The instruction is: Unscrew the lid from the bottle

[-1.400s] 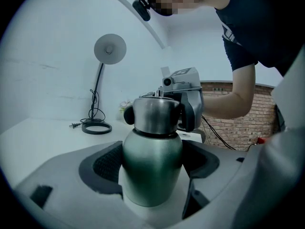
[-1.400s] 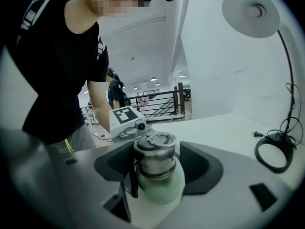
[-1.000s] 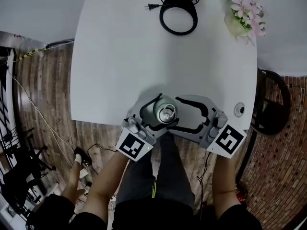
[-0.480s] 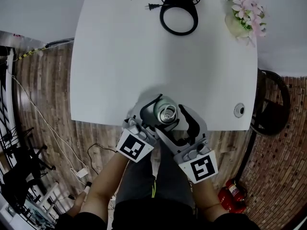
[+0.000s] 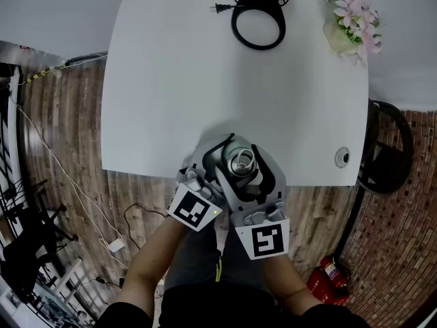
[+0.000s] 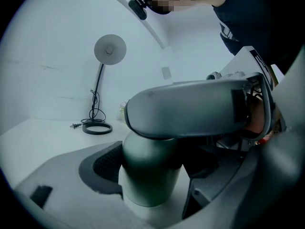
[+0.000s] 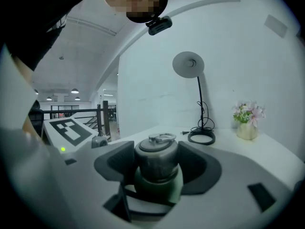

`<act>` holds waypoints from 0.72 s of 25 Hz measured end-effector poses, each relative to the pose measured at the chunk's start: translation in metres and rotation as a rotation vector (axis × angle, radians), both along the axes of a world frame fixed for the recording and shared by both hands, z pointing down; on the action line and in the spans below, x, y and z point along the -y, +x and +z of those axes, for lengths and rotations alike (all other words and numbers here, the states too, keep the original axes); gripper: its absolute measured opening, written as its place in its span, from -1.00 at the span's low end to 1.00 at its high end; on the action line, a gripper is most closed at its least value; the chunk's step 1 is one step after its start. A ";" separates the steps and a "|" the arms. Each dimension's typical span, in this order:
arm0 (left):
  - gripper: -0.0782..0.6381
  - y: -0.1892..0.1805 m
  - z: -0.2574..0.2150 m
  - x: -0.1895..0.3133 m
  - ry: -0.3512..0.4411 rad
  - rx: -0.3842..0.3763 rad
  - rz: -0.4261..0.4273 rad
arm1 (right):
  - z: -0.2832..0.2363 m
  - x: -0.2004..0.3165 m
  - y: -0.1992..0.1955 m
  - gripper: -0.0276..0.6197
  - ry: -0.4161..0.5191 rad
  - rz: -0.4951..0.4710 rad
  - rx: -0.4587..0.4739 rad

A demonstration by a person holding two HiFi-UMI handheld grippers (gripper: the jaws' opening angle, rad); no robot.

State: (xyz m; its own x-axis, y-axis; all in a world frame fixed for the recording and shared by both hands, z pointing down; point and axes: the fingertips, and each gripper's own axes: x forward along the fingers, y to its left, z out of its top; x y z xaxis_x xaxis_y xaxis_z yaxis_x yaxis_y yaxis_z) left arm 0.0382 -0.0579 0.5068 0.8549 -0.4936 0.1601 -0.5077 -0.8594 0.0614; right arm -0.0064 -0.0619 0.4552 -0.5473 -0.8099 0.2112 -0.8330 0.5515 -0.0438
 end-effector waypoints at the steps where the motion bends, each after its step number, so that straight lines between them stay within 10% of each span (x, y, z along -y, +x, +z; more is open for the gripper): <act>1: 0.24 0.000 0.000 0.000 0.002 0.001 0.000 | 0.000 0.000 0.000 -0.04 0.004 0.003 -0.010; 8: 0.24 -0.001 0.001 0.000 -0.002 -0.002 -0.002 | 0.004 -0.001 -0.002 -0.08 0.011 -0.058 -0.041; 18: 0.24 0.000 0.001 0.000 -0.004 -0.001 0.002 | 0.011 -0.012 -0.012 -0.06 -0.156 -0.548 0.037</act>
